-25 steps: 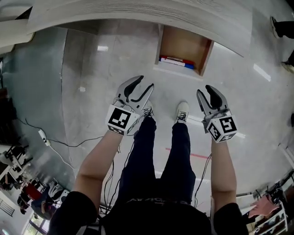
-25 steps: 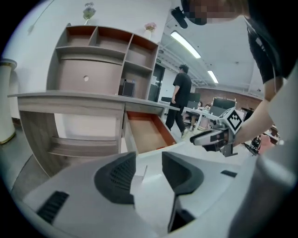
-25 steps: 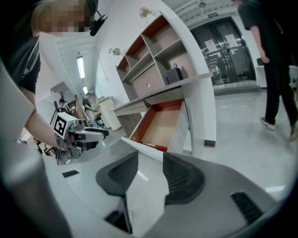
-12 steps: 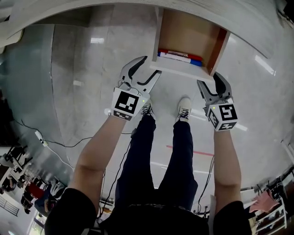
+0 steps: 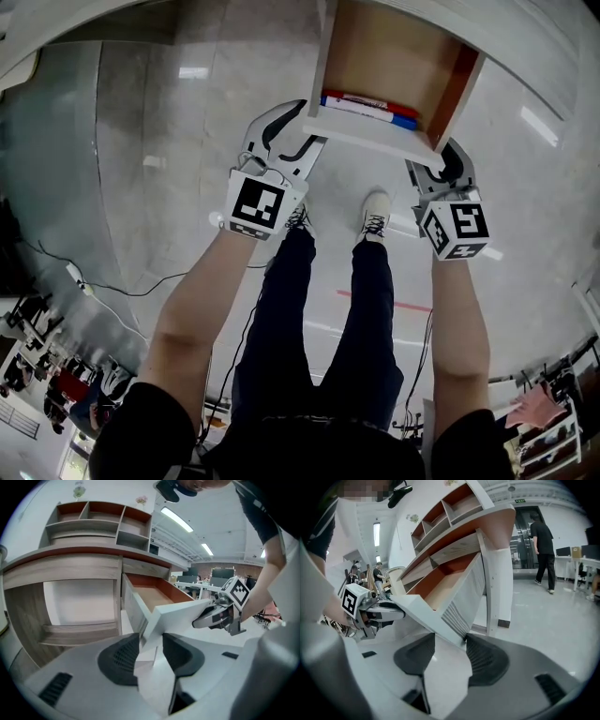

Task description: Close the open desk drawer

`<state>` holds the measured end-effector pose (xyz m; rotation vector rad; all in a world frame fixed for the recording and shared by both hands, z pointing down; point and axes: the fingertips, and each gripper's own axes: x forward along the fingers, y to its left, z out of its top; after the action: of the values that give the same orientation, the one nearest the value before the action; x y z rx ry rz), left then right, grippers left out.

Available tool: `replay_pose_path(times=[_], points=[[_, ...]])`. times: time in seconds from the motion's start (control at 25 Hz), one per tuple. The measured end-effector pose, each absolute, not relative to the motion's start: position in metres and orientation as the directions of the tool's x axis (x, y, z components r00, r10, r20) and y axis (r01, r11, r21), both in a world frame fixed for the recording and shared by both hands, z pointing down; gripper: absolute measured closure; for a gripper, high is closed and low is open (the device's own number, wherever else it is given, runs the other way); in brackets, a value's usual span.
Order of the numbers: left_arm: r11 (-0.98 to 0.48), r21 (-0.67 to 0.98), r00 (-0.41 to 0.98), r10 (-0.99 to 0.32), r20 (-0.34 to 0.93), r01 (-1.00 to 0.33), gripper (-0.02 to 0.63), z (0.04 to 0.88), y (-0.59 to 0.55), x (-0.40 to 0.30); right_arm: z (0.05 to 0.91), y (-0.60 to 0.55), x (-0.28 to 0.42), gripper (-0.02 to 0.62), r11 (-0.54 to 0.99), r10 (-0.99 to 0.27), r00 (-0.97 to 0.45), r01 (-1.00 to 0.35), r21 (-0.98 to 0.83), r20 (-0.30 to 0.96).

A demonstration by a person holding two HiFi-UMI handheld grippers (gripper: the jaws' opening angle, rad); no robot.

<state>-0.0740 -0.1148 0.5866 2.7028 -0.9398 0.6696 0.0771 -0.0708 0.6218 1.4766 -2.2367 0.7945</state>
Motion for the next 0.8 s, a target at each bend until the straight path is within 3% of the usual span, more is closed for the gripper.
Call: replay_pose_path(times=[0.08,0.8], points=[[-0.771,0.039,0.694,-0.548,0.466,-0.635,0.463,0.580,-0.111,-0.074,0.617,-0.068,0.075,0.373,0.291,-0.727,-0.401,-0.915,-0.280,0.557],[-0.726,0.066,0.676,-0.598,0.431,-0.684,0.469,0.539,-0.116,-0.077,0.569,-0.068,0.078,0.428,0.242,-0.761,-0.371,-0.923,-0.298,0.532]])
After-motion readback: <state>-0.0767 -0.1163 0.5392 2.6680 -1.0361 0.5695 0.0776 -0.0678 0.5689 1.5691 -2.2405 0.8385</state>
